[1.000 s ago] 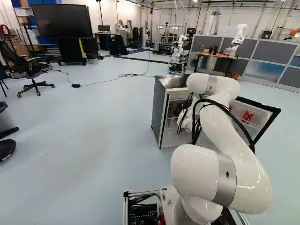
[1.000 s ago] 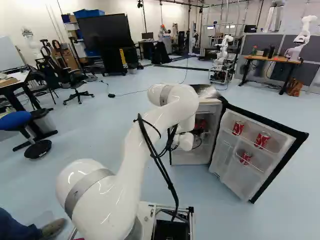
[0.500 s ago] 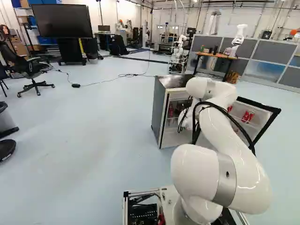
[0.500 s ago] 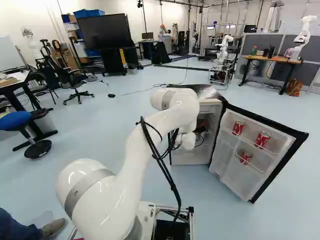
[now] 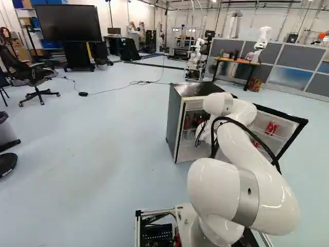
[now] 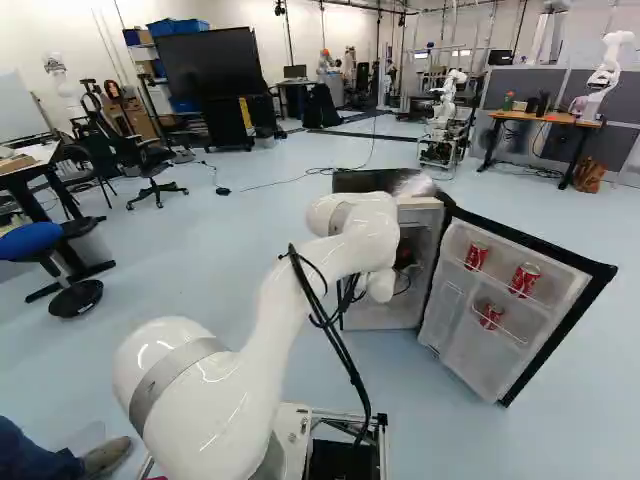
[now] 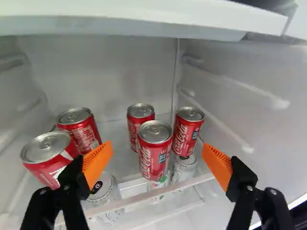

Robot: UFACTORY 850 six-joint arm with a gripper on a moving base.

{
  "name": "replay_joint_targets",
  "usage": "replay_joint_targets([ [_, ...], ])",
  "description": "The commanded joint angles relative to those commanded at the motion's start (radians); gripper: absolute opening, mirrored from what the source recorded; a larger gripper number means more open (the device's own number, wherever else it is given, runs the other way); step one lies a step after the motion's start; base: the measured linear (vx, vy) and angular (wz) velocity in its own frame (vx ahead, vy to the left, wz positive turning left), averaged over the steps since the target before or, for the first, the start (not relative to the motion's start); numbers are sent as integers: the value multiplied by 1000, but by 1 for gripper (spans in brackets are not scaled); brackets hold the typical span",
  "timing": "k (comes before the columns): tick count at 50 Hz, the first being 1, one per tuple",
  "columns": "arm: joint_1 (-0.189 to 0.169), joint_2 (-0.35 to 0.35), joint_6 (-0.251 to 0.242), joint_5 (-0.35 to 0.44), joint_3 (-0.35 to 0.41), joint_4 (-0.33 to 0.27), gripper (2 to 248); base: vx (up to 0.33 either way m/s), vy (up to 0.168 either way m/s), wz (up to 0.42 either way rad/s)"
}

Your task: Grab a drink from the fridge

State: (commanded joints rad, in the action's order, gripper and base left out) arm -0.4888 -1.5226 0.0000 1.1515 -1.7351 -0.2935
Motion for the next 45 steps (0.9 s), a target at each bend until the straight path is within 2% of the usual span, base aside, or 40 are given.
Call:
replay_joint_targets([
  [15,3,-51,0,-5,-87,0,247,0,0,0],
  [34,4,-58,0,-5,-99,0,247,0,0,0],
  [35,4,-58,0,-5,-99,0,218,0,0,0],
  [39,4,-58,0,-5,-99,0,218,0,0,0],
  [40,4,-58,0,-5,-99,0,180,0,0,0],
  [45,4,-58,0,-5,-99,0,180,0,0,0],
])
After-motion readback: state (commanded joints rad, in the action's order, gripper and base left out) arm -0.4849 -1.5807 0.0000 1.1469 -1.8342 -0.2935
